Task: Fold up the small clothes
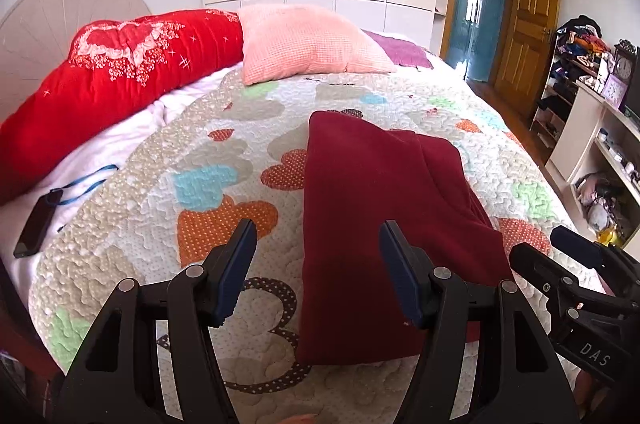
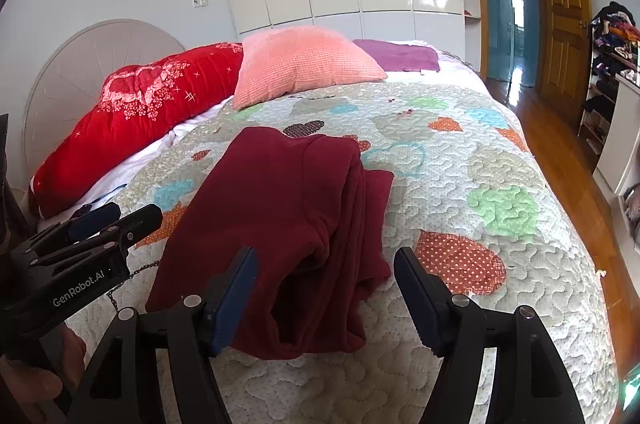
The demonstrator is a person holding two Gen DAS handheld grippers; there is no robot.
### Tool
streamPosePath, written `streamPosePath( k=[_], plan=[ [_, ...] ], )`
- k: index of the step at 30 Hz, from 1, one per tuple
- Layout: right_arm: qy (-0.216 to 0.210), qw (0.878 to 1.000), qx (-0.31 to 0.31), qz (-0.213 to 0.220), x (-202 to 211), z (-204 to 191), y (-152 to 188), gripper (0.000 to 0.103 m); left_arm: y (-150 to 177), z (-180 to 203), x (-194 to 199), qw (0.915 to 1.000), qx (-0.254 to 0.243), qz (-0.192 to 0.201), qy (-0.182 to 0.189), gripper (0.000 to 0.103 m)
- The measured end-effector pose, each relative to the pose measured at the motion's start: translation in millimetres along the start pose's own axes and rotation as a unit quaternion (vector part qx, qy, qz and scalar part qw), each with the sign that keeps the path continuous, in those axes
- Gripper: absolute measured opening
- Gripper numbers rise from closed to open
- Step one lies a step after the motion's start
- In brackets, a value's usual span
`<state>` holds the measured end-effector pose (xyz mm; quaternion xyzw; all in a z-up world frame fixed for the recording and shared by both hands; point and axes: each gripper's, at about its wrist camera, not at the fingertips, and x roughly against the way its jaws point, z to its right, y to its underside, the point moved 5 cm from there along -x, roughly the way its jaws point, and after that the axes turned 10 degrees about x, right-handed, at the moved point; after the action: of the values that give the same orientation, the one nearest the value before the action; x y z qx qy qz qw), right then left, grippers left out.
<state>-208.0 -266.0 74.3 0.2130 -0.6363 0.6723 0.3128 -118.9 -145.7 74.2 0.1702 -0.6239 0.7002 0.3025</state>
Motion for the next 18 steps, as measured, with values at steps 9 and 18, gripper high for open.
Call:
streamPosePath(
  k=[9,18],
  plan=[
    [-0.002,1.0,0.005,-0.005,-2.4,-5.2,-0.9,0.069,2.2,0.5,1.8,1.0,0.0,0.003,-0.005,0.064],
    [-0.002,1.0,0.012,-0.011,-6.8,-7.8,-0.2,0.069,3.4,-0.2,1.9,1.0,-0.001,0.004,-0.009,0.064]
  ],
)
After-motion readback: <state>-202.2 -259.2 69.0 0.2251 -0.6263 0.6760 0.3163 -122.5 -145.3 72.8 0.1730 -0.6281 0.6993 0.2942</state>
